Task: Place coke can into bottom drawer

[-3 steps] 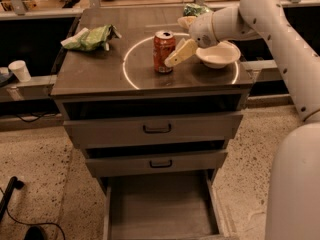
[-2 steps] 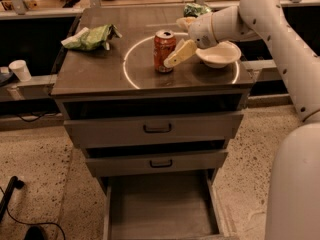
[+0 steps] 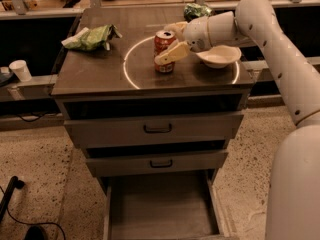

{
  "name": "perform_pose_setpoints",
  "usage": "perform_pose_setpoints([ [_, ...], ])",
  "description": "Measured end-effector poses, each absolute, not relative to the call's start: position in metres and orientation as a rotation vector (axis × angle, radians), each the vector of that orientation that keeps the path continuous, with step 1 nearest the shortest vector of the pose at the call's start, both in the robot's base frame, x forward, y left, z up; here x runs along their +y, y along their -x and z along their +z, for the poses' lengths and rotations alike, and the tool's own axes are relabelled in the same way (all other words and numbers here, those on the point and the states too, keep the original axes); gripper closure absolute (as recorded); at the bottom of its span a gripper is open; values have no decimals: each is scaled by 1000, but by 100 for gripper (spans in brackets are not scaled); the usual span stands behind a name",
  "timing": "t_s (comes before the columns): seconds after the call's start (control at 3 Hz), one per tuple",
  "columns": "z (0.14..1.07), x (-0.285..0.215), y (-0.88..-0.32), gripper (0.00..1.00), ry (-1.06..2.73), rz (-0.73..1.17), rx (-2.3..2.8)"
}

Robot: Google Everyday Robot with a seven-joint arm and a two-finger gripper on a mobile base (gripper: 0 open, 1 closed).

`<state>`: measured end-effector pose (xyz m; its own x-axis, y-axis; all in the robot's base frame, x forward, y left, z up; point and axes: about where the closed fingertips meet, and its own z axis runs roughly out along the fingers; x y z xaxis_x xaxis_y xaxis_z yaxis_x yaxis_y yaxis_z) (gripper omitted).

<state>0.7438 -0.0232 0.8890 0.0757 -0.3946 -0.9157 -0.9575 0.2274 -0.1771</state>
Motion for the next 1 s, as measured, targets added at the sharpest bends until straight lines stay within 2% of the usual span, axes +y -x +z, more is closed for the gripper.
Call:
perform_pose_setpoints([
  [1.0, 890, -18, -740, 92, 1366, 721, 1480],
])
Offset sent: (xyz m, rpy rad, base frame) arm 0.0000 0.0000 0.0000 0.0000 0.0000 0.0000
